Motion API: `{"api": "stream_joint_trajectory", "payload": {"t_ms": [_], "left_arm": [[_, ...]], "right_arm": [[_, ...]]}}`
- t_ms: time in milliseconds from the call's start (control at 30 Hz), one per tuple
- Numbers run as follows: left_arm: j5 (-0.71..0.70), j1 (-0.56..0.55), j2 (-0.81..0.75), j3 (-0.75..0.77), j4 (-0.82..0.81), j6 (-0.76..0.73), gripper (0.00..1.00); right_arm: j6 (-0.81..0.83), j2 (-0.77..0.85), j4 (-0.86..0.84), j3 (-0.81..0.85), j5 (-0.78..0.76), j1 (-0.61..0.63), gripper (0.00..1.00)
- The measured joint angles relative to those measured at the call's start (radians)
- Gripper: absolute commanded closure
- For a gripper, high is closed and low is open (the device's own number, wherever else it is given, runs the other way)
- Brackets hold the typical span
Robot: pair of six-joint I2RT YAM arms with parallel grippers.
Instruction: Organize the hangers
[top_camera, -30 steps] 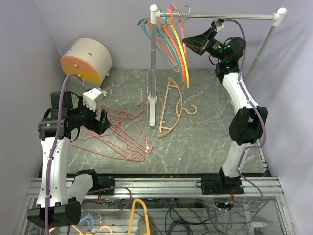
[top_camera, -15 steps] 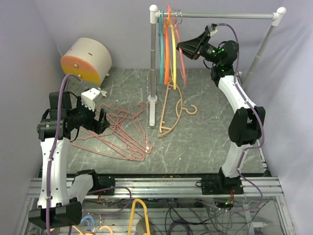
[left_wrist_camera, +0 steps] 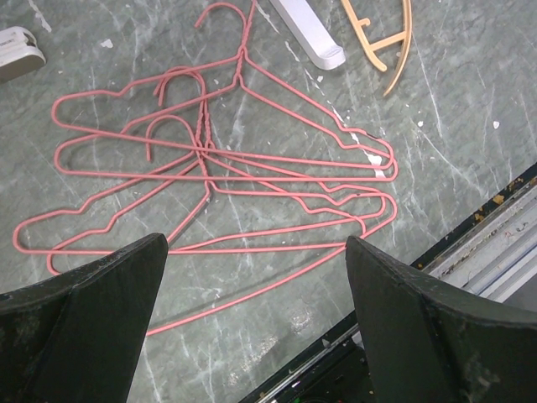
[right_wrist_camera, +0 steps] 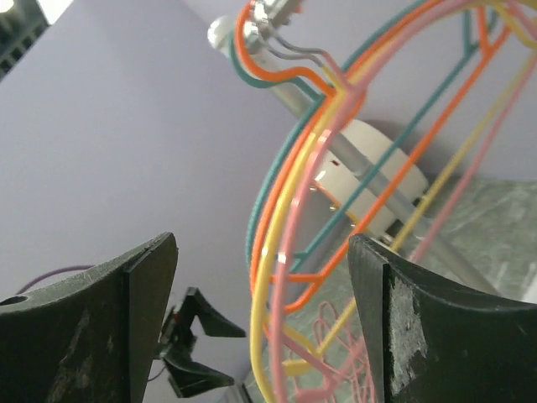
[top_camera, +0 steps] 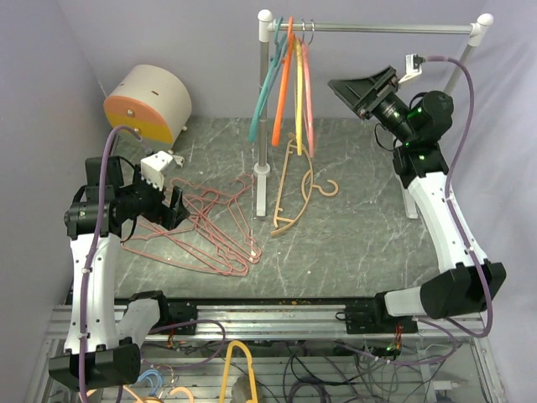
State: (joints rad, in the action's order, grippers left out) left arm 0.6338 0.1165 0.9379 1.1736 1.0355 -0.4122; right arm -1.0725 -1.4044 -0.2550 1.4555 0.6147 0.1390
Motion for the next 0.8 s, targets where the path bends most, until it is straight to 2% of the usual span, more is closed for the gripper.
{"api": "stream_joint_trajectory", "payload": {"t_ms": [167, 233, 433, 533, 700, 800], "left_arm": [[-0.006, -0.004, 0.016, -0.008, -0.001, 0.001, 0.00], [-0.055, -0.048, 0.035, -0.008, -0.010, 0.012, 0.01], [-0.375, -0.460, 0.171, 0.019, -0.051, 0.048, 0.01], [-0.495, -0.612, 0.236, 0.048, -0.067, 0.055, 0.01], [-0.639, -0.857, 0.341, 0.075, -0.107, 0.062, 0.01], [-0.722, -1.007, 0.437, 0.077, -0.147, 0.072, 0.01]], "right_arm": [[0.099, 0.072, 0.089, -0.108, -0.084, 0.000, 0.17], [0.133, 0.085, 0.137, -0.158, -0.116, 0.000, 0.17], [0.201, 0.190, 0.297, -0.307, -0.234, -0.005, 0.17], [0.230, 0.312, 0.373, -0.346, -0.328, -0.006, 0.17], [0.296, 0.529, 0.483, -0.314, -0.502, -0.007, 0.16], [0.346, 0.583, 0.563, -0.225, -0.603, -0.007, 0.15]]}}
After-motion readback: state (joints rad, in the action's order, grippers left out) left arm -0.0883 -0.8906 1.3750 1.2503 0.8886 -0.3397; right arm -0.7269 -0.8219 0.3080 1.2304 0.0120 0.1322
